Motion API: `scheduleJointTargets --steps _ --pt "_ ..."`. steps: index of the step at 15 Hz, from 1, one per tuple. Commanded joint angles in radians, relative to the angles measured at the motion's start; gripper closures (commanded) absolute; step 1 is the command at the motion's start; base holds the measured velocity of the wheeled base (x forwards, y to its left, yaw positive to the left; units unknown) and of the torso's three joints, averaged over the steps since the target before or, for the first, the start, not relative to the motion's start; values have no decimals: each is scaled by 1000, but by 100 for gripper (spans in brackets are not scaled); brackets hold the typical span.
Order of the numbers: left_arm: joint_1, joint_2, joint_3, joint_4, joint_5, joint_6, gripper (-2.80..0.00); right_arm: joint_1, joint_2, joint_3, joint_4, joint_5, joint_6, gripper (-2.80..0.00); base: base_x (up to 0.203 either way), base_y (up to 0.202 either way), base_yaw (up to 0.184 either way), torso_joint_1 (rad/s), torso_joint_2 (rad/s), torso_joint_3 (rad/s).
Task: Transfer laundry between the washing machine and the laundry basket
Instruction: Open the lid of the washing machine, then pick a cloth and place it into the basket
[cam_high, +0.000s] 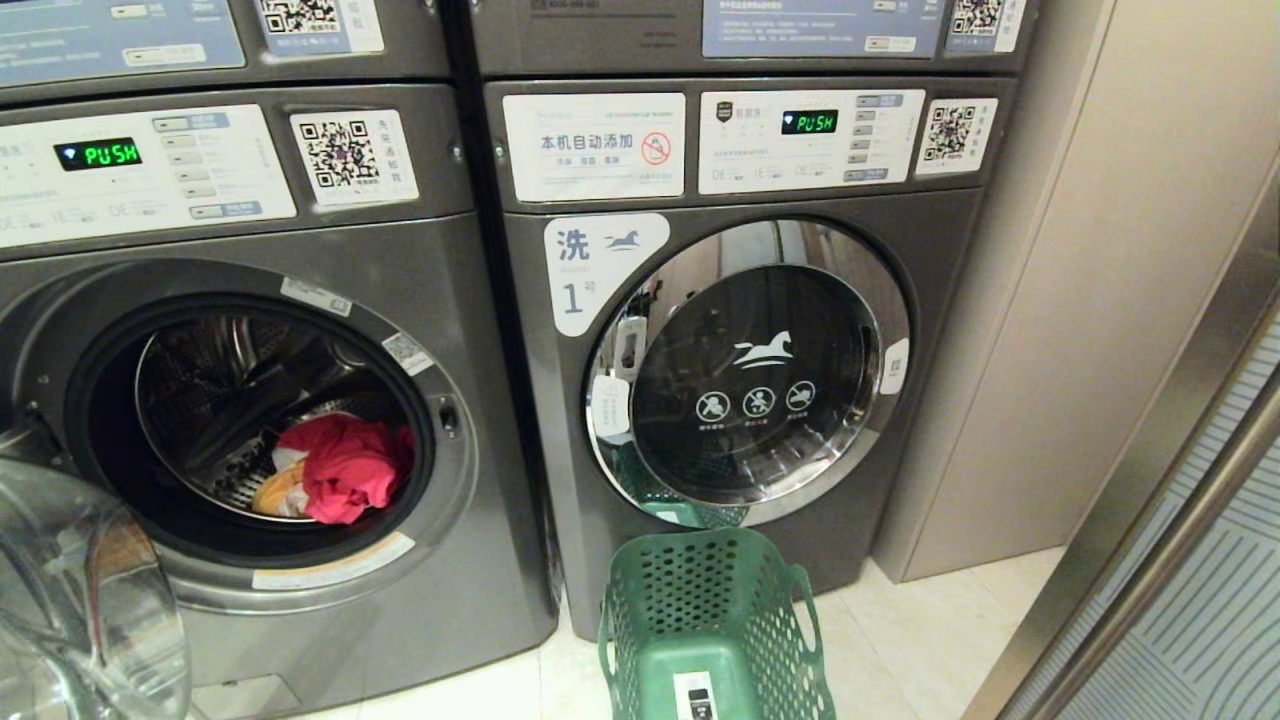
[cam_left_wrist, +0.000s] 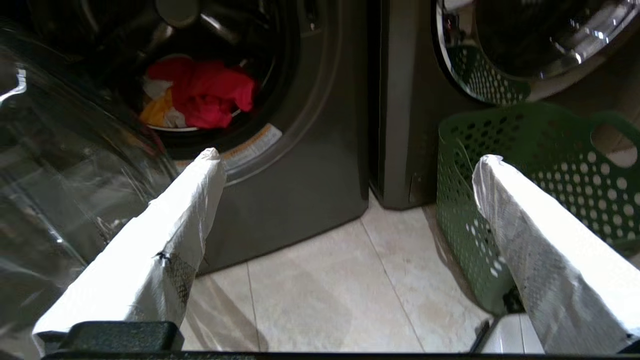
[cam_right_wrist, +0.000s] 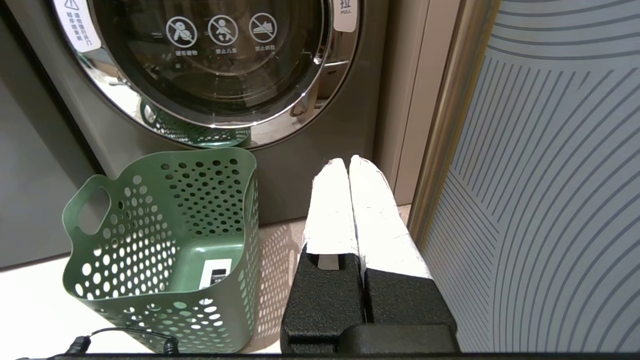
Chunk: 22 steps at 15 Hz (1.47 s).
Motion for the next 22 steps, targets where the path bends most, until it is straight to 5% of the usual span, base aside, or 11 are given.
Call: scheduleJointTargets --steps 1,22 --pt "6 -39 18 -52 1 -1 -280 0 0 0 0 0 0 0 0 0 0 0 0 0" --pt "5 -40 25 -37 -15 -45 -280 0 0 0 0 0 0 0 0 0 0 0 0 0"
